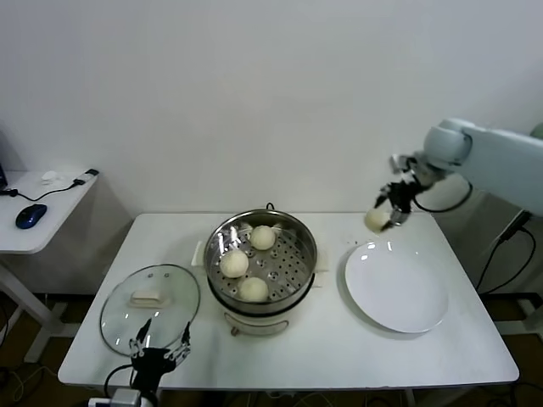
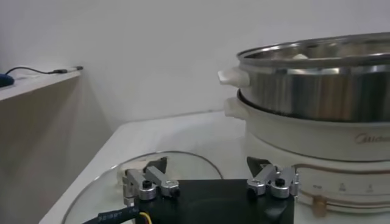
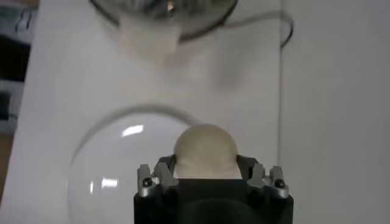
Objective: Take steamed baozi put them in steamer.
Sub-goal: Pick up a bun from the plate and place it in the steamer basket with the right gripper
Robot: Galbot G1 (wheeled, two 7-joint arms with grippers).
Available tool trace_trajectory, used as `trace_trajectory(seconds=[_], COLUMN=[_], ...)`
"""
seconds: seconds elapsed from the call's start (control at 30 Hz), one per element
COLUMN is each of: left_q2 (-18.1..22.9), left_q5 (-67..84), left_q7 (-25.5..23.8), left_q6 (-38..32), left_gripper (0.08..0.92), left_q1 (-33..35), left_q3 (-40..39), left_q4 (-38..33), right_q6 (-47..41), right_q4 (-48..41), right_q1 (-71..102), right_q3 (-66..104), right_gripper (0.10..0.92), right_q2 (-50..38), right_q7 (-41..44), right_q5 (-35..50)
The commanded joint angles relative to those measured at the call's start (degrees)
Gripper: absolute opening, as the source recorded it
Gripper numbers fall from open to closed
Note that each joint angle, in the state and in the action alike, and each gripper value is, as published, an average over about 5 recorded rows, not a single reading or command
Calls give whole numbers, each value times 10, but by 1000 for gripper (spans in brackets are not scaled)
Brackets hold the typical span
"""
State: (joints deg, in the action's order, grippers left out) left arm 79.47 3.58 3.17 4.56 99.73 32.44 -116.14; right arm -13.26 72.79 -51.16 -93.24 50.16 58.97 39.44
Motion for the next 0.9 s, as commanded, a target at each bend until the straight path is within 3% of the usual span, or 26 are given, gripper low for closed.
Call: trace_trajectory(seconds=[0.03, 0.2, 0.4, 0.9], left_q2=[0, 0, 1, 3], left_q5=[0, 0, 3, 8], left_q7=[1, -1, -1, -4], left_q6=[0, 2, -1, -2], left_gripper=[823, 823, 823, 823], left_q1=[1, -5, -8, -15], left_q3=[1, -3, -3, -3], left_q4=[1, -3, -4, 3], right_q6=[-118, -164, -189, -184], right_q4=[165, 175, 137, 43], right_q1=[-135, -54, 45, 129], right_q3=[-46, -30, -21, -16], right_gripper=[679, 679, 679, 677], right_q2=[112, 155, 173, 202], right_q7=[-78, -134, -165, -172], right_q5=[205, 211, 152, 59])
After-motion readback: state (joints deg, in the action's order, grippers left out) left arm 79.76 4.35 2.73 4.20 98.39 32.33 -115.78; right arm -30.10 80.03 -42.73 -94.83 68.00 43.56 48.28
